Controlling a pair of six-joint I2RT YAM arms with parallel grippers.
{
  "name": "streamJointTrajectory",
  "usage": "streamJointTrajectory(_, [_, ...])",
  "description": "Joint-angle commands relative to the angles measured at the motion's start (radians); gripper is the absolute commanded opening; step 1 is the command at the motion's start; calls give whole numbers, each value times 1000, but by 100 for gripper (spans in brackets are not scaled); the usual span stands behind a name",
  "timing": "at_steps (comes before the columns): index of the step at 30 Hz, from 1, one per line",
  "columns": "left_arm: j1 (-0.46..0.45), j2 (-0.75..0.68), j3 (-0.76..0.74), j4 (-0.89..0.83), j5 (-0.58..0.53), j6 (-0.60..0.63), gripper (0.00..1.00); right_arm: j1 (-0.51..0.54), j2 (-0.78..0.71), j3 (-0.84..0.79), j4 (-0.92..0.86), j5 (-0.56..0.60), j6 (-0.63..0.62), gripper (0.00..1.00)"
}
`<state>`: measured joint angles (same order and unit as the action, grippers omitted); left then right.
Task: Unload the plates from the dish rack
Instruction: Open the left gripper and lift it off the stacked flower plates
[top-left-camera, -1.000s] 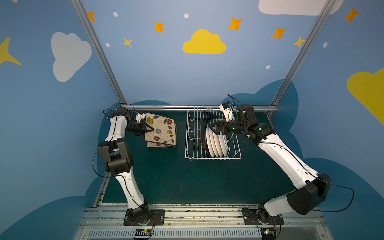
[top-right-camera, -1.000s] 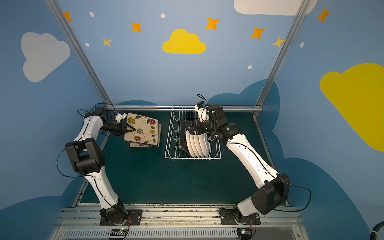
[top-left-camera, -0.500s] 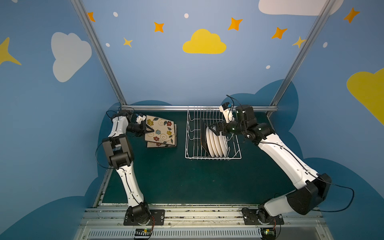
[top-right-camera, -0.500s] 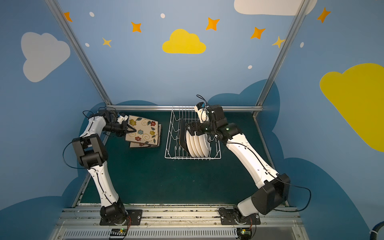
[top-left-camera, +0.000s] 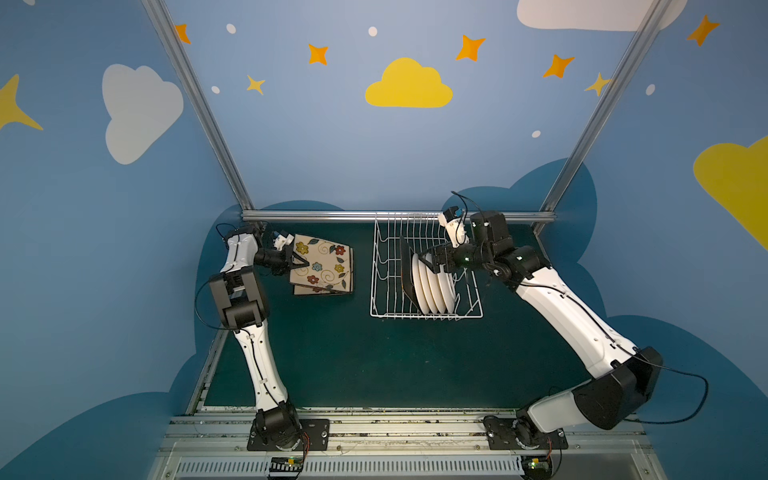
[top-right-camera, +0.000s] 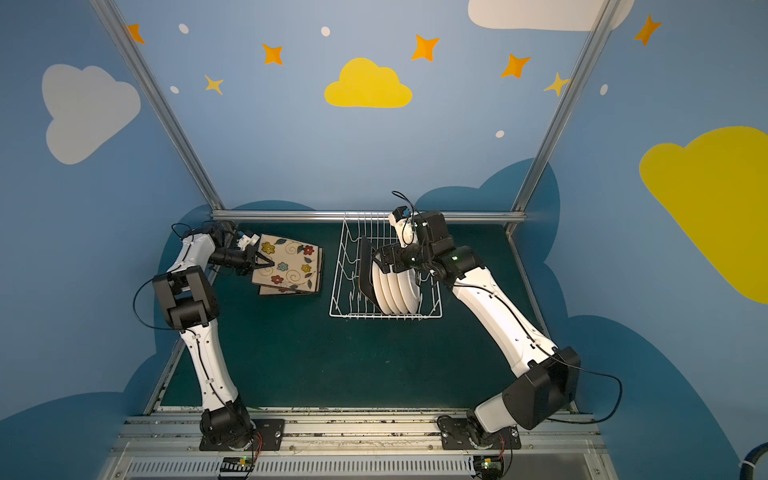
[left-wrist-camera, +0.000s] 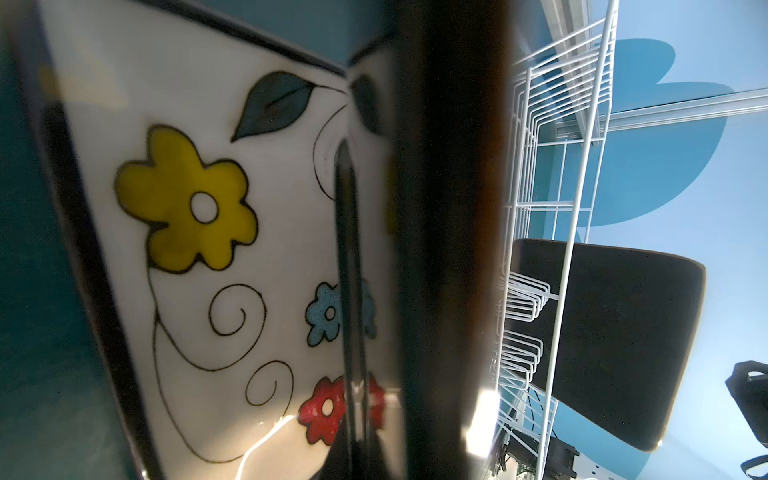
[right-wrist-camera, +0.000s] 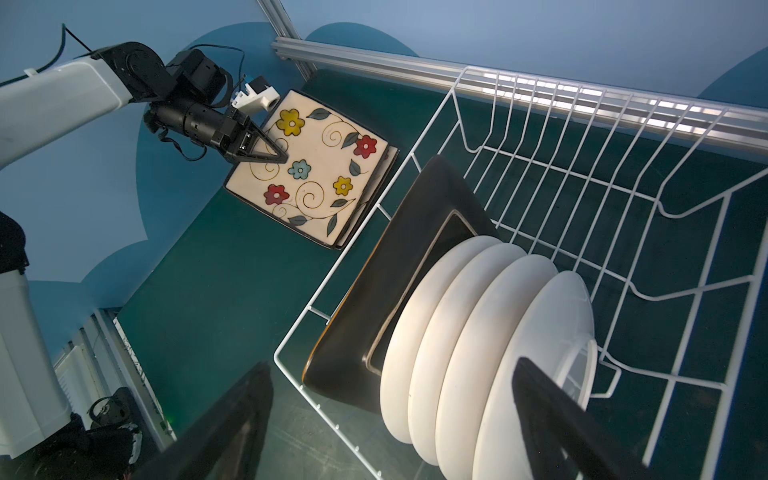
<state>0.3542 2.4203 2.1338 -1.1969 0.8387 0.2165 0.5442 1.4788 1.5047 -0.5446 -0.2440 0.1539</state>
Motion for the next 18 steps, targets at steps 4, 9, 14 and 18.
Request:
streamJointTrajectory(4, [0,-2,52,-14,142,3,3,7,6,32,-12,5,-5,90])
streamJointTrajectory(9, [2,19,57,-12,106,-6,3,8,7,41,-19,5,-9,90])
streamJointTrajectory(14, [0,39,78,-7,96,-22,6,9,12,42,-22,2,-7,90])
streamJointTrajectory(18, [2,53,87,-4,61,-34,10,13,13,40,-22,2,-2,90])
